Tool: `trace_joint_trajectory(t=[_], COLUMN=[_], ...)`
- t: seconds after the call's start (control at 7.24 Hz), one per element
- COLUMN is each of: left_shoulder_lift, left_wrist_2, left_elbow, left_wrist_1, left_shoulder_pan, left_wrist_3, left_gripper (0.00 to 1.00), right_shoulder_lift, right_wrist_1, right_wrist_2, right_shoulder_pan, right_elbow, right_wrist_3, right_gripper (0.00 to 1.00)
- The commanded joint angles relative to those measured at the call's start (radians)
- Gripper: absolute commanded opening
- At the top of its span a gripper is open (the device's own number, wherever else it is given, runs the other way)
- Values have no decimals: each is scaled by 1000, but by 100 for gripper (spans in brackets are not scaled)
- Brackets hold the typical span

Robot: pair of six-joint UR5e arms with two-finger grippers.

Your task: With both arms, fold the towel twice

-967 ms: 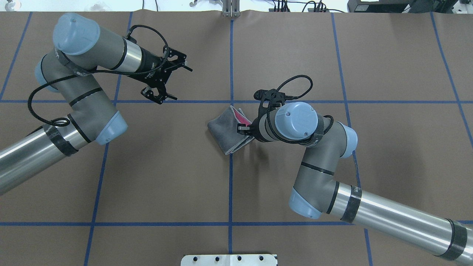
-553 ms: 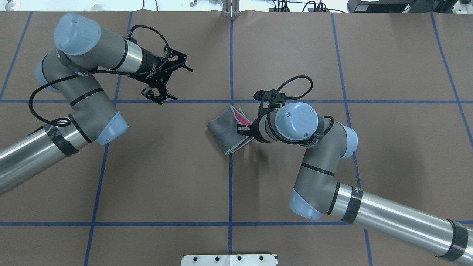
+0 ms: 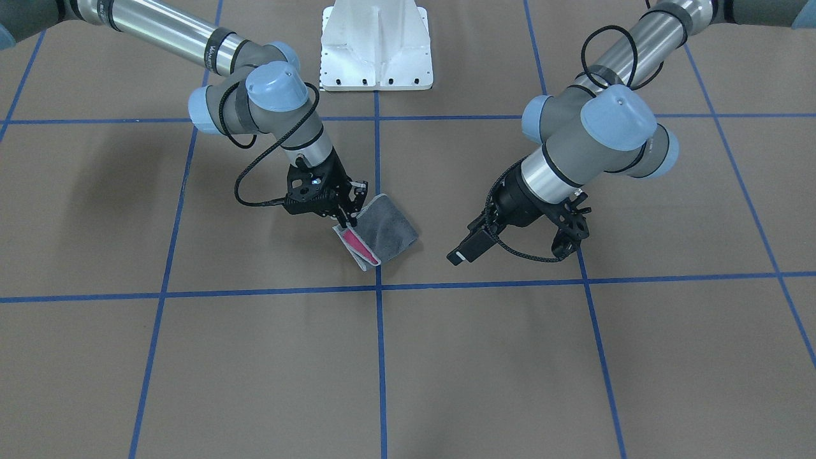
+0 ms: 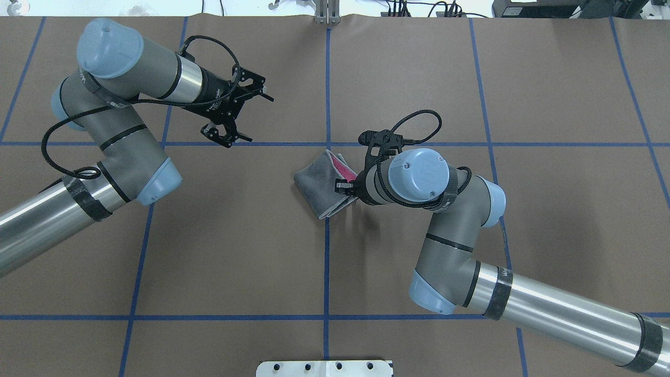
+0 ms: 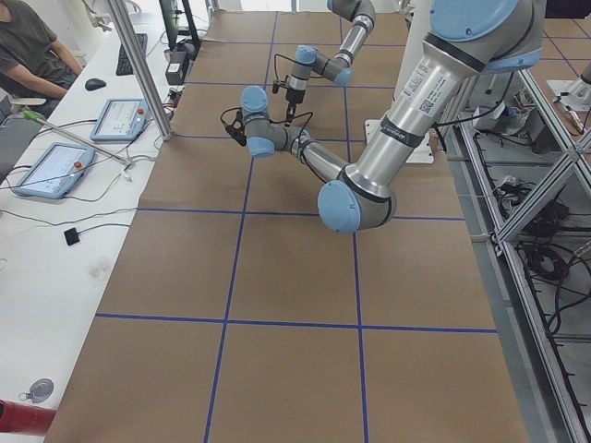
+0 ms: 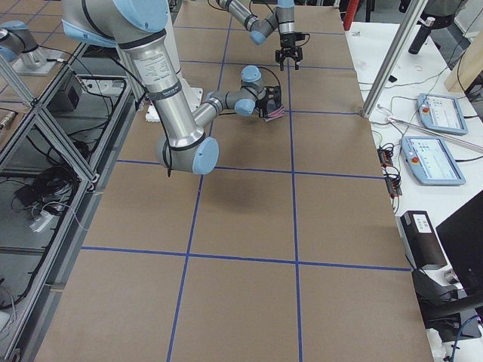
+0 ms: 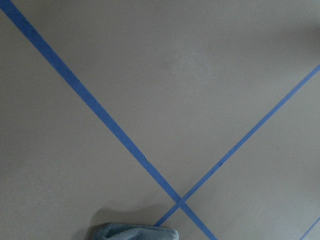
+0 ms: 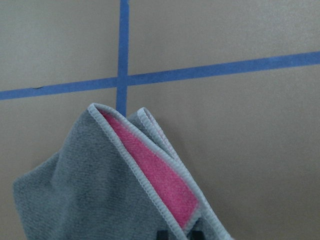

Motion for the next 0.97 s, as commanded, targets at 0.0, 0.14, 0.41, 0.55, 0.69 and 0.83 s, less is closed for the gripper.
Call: trace_joint_trajectory(t=[0.0, 0.14, 0.41, 0.55, 0.69, 0.83], left_shoulder_lift=[-4, -4, -5, -7, -7, -7], left_wrist_2=[0, 0, 0, 0, 11, 56], left_elbow=[0, 0, 0, 0, 0, 0], left_wrist_1=[0, 0, 0, 0, 0, 0], left_shoulder_pan=[0, 0, 0, 0, 2, 15], left_wrist_3=[-3, -4, -6, -7, -7, -7], left_gripper=[100, 100, 100, 100, 100, 100], right_shoulder_lift=[0, -2, -3, -7, -11, -13], right_wrist_1=[0, 0, -3, -9, -50, -55], right_wrist_2=[0, 0, 0, 1, 17, 27], right_shoulder_pan=[-1, -1, -1, 1, 5, 18], right_elbow=[2, 2, 20, 39, 72, 77], right_wrist_3=[0, 0, 0, -1, -3, -6], right_gripper=[10, 0, 0, 0, 0, 0])
